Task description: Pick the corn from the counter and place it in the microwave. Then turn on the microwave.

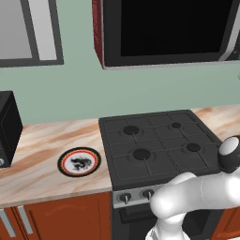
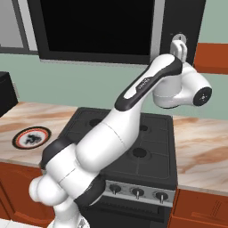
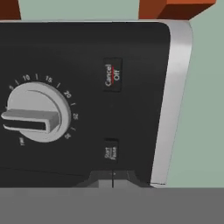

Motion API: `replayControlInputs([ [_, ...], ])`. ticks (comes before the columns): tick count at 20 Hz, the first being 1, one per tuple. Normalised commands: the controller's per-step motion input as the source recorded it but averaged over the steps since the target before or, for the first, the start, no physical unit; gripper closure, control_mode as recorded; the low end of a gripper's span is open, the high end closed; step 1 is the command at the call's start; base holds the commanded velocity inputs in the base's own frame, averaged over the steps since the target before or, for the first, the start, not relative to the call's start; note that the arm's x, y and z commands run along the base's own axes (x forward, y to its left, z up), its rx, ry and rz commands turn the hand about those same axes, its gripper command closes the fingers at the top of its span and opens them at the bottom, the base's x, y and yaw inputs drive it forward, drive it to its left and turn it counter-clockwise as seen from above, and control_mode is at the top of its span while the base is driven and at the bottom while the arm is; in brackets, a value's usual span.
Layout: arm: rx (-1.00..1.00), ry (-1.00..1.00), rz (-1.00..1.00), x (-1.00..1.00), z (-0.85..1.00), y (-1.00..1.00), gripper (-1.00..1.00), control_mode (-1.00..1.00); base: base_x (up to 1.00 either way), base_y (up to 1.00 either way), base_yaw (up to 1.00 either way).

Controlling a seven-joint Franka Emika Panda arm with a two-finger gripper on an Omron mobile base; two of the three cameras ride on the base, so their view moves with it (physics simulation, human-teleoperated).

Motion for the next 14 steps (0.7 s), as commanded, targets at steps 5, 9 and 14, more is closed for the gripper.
replayControlInputs([
  [5, 0.05, 0.02, 0.0, 0.16, 0.0, -0.09, 1.0, -1.0, 0.0, 0.0, 0.0],
  [9, 0.05, 0.02, 0.0, 0.16, 0.0, -0.08, 1.0, -1.0, 0.0, 0.0, 0.0],
  [14, 0.04, 0.01, 0.0, 0.15, 0.0, -0.04, 1.0, -1.0, 0.0, 0.0, 0.0],
])
